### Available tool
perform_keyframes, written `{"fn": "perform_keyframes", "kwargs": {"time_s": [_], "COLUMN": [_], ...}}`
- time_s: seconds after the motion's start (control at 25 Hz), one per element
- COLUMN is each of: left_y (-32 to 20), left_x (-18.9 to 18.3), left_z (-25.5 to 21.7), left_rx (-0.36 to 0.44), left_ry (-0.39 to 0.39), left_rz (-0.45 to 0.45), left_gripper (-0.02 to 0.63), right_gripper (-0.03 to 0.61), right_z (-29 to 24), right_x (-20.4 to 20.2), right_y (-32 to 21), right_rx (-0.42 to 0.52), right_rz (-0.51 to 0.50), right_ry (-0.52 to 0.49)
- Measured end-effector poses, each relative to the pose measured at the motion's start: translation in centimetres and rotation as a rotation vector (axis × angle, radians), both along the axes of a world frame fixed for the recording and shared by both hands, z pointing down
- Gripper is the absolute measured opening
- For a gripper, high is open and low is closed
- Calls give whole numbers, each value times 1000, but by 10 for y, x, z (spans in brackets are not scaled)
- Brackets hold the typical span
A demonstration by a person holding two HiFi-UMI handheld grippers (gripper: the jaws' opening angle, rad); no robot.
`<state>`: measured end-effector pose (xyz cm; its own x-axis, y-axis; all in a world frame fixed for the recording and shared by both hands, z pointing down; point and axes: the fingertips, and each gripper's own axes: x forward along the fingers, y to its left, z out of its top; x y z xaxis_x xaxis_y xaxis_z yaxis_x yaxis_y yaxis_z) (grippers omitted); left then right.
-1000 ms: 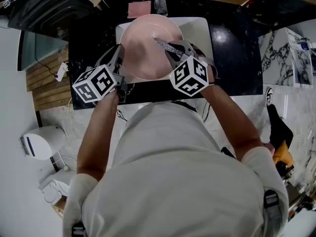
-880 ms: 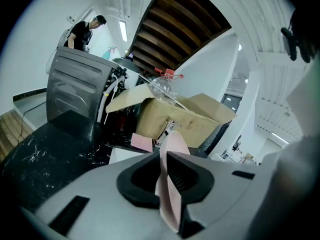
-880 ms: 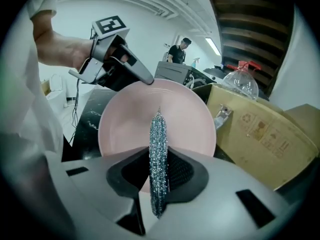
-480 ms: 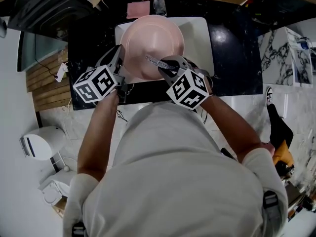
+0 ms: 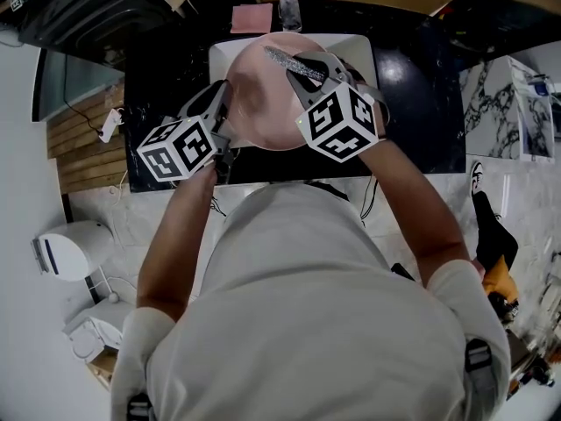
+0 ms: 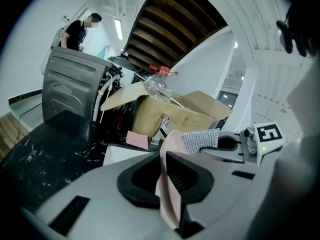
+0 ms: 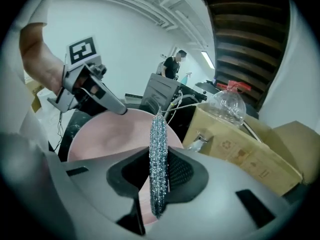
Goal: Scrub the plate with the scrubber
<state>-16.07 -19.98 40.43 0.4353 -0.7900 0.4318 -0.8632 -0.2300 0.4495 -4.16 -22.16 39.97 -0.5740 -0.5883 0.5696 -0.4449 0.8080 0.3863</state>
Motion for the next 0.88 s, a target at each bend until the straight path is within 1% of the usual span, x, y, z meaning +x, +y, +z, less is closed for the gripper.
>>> {"fn": "perform_keyframes", "kwargs": {"time_s": [0.16,0.32,0.48,0.88], "left_y": [2,1,1,-4], "left_x": [6,9,10,7], "left_z": [0,0,1,0], "left_rx": [1,-3,-7,-11], "left_ry": [9,17,23,39], "left_rz": [3,12,21,11], "left_gripper": [34,37,38,41], "right_gripper": [75,75,75,75], "right_z": [3,10,15,21], "right_x": [3,-2,-16,-48], "right_y": [-18,-18,-9,26], "right_rx": [-7,-12,-3,23], "right_rz": [42,25,-25,-192], "right_ry": [25,46,70,109]}}
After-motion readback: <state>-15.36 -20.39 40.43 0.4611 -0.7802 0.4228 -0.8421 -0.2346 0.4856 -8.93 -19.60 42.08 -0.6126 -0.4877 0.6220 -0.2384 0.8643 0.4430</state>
